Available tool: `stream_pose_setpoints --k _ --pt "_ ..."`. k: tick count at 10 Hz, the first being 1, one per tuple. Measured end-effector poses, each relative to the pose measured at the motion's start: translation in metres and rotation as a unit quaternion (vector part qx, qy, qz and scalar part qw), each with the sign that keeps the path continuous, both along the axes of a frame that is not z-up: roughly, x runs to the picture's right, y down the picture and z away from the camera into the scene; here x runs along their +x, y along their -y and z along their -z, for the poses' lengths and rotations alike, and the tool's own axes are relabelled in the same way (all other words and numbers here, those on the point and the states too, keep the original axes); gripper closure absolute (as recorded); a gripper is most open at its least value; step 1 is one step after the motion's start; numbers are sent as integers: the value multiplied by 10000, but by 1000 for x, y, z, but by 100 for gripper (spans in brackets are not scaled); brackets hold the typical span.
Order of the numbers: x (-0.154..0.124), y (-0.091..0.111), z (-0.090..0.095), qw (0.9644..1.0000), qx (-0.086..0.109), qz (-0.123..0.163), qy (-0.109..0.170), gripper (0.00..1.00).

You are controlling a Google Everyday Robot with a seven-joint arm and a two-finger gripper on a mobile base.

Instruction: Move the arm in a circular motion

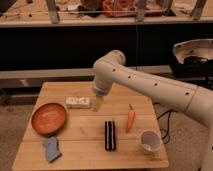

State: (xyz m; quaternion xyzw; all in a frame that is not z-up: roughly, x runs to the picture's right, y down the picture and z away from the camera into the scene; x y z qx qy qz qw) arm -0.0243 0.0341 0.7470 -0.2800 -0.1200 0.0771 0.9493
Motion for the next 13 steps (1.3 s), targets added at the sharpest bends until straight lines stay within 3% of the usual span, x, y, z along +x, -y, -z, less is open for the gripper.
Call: stream_pose_setpoints --k 3,6,8,10,13 --pt "74 24 -29 9998 -29 -80 -162 20" --pt "151 16 -30 9978 -178 -361 -530 20" --pt "201 -7 -21 9938 -357 -620 -848 20" --pt "254 -49 1 9854 -594 -1005 -1237 20" --pt "291 -106 39 9737 -813 -1413 -1592 20"
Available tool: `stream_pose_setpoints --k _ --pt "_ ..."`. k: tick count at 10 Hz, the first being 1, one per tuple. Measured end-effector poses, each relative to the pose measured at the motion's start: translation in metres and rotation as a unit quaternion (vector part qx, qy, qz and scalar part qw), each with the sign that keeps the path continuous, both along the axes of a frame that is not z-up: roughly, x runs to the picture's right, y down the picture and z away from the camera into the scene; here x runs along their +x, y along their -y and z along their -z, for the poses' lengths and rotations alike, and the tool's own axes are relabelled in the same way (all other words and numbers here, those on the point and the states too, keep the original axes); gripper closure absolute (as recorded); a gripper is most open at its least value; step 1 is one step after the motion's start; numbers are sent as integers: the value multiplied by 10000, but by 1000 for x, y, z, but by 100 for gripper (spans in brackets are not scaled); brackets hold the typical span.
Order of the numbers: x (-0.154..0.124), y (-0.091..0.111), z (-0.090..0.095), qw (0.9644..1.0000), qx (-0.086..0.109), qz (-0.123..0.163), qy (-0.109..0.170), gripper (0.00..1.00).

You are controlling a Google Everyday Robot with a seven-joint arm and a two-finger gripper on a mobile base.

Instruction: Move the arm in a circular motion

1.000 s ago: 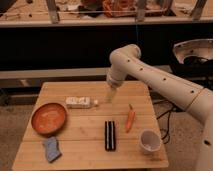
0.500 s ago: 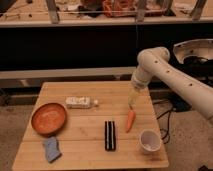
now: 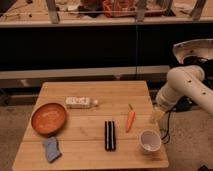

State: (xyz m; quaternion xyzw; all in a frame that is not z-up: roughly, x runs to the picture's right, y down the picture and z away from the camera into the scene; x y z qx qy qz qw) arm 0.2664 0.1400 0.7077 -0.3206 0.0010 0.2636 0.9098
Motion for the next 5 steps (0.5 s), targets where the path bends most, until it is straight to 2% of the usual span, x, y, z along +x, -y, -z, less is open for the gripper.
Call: stream_pose_setpoints --k 2,5 --pt "0 -14 16 9999 -39 -88 -138 20" --pt "-38 -22 42 9996 -23 -80 -257 20"
